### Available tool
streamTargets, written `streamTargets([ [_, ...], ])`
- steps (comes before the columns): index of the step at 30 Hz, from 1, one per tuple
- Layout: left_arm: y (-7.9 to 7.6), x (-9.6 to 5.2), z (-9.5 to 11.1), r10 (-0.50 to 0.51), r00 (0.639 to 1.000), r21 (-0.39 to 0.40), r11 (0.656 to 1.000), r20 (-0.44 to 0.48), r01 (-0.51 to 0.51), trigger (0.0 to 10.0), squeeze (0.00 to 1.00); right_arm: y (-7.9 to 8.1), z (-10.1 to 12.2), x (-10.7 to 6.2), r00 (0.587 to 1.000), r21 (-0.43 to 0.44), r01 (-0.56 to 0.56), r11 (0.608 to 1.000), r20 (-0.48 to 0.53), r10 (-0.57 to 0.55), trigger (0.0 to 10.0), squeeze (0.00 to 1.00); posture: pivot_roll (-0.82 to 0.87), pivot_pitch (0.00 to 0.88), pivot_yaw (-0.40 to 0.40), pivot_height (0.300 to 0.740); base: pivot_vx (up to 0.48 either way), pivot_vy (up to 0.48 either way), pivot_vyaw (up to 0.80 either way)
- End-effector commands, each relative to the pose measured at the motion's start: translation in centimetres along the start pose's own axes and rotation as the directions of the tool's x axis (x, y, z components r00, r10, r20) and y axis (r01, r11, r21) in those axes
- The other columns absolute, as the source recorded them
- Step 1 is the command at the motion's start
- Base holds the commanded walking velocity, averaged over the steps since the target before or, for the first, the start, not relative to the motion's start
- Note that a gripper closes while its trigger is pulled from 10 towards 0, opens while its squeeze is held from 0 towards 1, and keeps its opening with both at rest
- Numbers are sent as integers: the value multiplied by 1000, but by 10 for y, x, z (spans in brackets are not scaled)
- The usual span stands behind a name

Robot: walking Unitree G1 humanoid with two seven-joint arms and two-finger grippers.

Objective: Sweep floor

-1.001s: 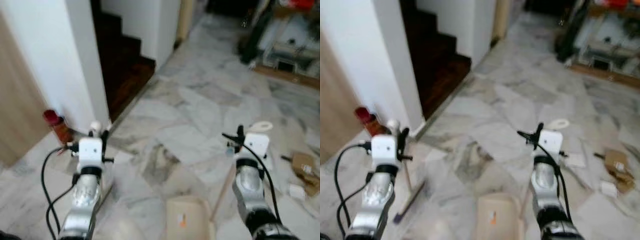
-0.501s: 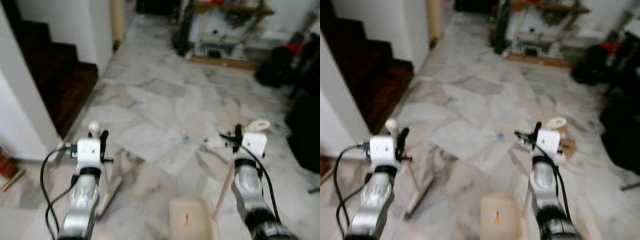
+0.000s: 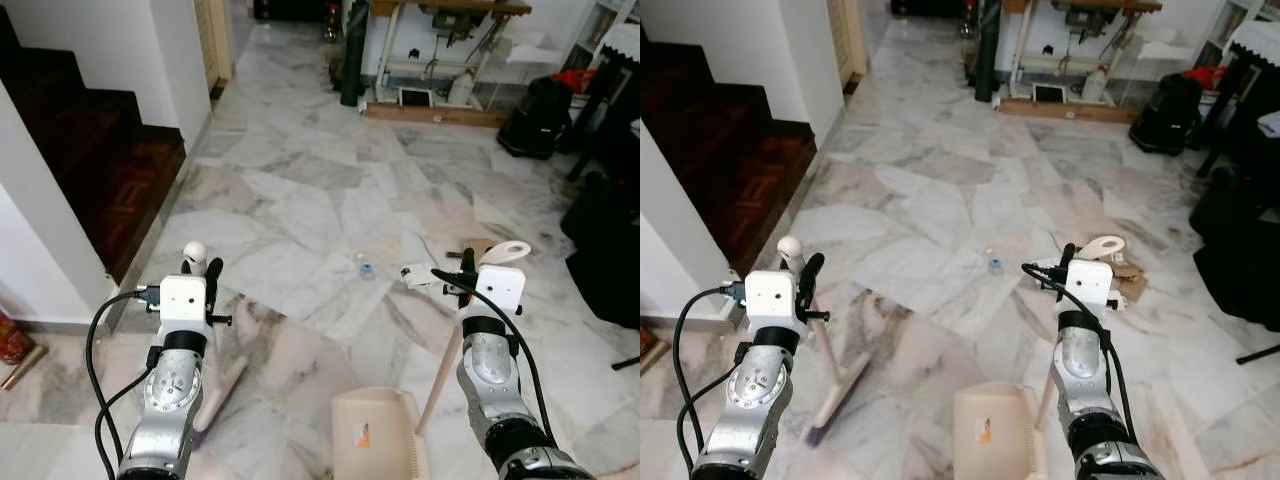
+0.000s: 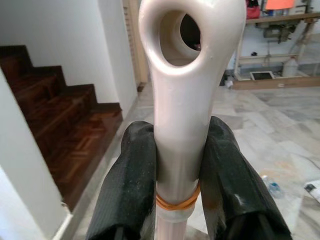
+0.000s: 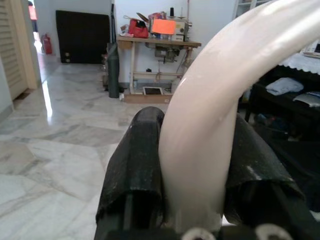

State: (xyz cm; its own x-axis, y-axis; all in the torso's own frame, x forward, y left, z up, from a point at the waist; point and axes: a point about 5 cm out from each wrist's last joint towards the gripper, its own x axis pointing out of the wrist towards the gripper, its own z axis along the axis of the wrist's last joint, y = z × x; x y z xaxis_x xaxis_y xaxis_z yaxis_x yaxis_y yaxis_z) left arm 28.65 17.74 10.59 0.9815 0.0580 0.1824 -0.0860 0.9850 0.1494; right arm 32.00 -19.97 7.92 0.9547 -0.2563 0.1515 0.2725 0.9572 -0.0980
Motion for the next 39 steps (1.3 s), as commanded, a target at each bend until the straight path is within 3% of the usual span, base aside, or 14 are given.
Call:
streamTargets([
  [1,-2,3,6,-4,1000,-5,1000,29,5,10000,0,-4,9,6,999,-2,3,1000,40,-3,10000,0,97,0,-53,740,247,0,0],
  [39,0,3,7,18,1000,-2,1000,25,-18,10000,0,4,10,8,999,15,-37,999,34,36,10000,0,96,0,-57,740,311,0,0],
])
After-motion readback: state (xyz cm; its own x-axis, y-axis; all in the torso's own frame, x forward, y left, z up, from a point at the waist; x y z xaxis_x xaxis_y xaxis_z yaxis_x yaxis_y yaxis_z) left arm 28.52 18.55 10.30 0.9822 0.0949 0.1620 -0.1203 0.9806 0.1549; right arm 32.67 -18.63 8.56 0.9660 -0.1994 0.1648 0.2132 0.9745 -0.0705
